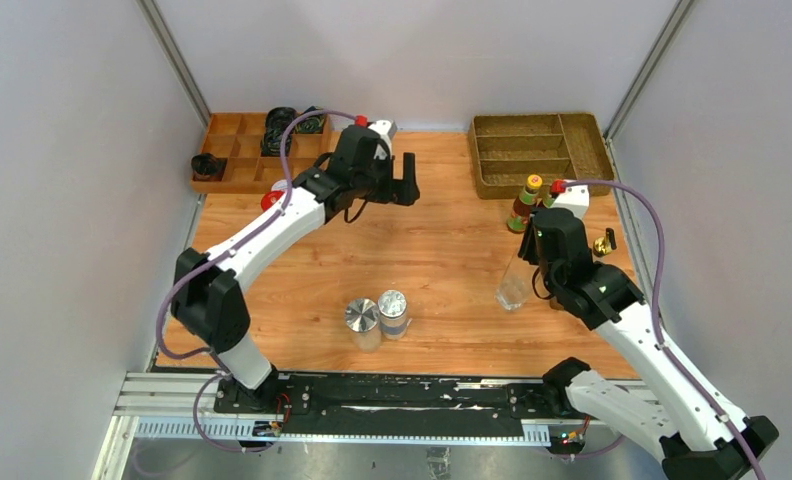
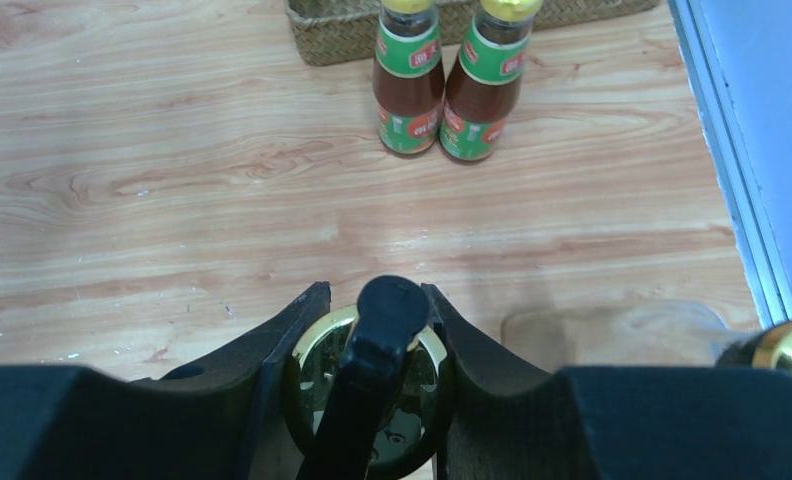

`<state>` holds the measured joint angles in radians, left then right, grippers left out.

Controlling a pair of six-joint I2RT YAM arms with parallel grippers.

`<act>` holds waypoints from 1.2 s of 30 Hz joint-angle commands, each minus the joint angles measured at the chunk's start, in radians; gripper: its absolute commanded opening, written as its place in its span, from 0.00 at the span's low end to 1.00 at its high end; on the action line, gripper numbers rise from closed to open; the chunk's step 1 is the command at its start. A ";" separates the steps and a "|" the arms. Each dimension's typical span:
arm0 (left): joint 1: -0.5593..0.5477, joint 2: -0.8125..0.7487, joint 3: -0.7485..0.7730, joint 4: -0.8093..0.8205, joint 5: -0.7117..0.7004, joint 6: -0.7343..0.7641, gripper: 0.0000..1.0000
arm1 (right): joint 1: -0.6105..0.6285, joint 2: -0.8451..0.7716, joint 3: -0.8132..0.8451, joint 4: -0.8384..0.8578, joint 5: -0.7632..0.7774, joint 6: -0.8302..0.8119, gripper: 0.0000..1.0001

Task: Organize the condiment bottles
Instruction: Move the bottle to the center of the board.

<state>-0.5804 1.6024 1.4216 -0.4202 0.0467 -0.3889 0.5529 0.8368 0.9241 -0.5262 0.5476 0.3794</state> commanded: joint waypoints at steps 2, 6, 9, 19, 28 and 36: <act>-0.014 0.140 0.140 0.053 0.044 -0.016 1.00 | 0.025 -0.041 0.002 -0.056 0.047 0.039 0.28; -0.034 0.252 0.233 0.092 0.054 -0.053 1.00 | 0.037 -0.037 0.001 -0.085 0.042 0.042 0.28; -0.065 0.338 0.333 0.092 0.025 -0.065 0.99 | 0.042 -0.042 -0.010 -0.100 0.044 0.045 0.28; -0.151 0.650 0.699 -0.012 -0.140 -0.133 0.97 | 0.052 -0.076 -0.053 -0.108 0.038 0.033 0.28; -0.157 0.796 0.824 -0.026 -0.216 -0.184 0.96 | 0.054 -0.084 -0.067 -0.109 0.011 0.013 0.58; -0.156 0.863 0.844 0.133 -0.182 -0.198 0.95 | 0.056 -0.110 -0.071 -0.126 0.004 0.000 0.72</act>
<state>-0.7353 2.4229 2.2200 -0.3977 -0.1364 -0.5652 0.5911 0.7494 0.8707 -0.6327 0.5499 0.3931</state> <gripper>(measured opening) 0.950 0.717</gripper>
